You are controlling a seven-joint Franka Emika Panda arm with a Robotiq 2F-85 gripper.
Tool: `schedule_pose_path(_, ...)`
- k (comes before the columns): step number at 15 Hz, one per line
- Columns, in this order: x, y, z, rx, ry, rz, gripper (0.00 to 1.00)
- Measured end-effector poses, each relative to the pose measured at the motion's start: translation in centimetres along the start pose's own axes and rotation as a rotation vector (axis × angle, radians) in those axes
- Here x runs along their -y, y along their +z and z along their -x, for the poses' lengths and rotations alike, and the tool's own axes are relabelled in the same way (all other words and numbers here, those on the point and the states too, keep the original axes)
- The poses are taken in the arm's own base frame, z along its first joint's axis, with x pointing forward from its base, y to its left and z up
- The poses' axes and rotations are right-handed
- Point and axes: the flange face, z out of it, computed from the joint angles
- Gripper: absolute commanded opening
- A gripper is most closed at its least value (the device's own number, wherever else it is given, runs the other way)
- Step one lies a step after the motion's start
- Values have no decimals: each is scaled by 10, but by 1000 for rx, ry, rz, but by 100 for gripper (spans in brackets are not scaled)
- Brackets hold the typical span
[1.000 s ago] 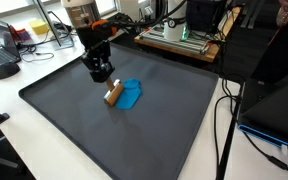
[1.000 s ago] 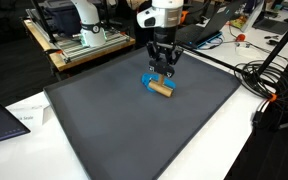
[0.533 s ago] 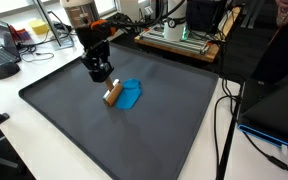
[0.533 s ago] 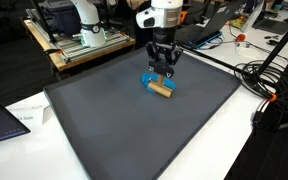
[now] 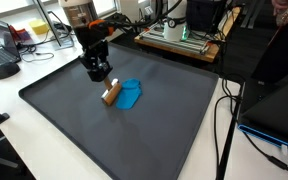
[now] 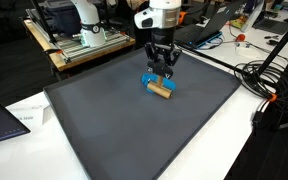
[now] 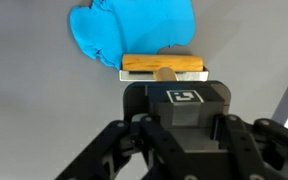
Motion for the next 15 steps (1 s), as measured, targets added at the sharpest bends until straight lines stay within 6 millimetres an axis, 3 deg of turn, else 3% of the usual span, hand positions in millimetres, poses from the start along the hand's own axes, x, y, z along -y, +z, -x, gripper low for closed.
schedule_pose_path(15,-6,-2,-24,-13,38,-12,22)
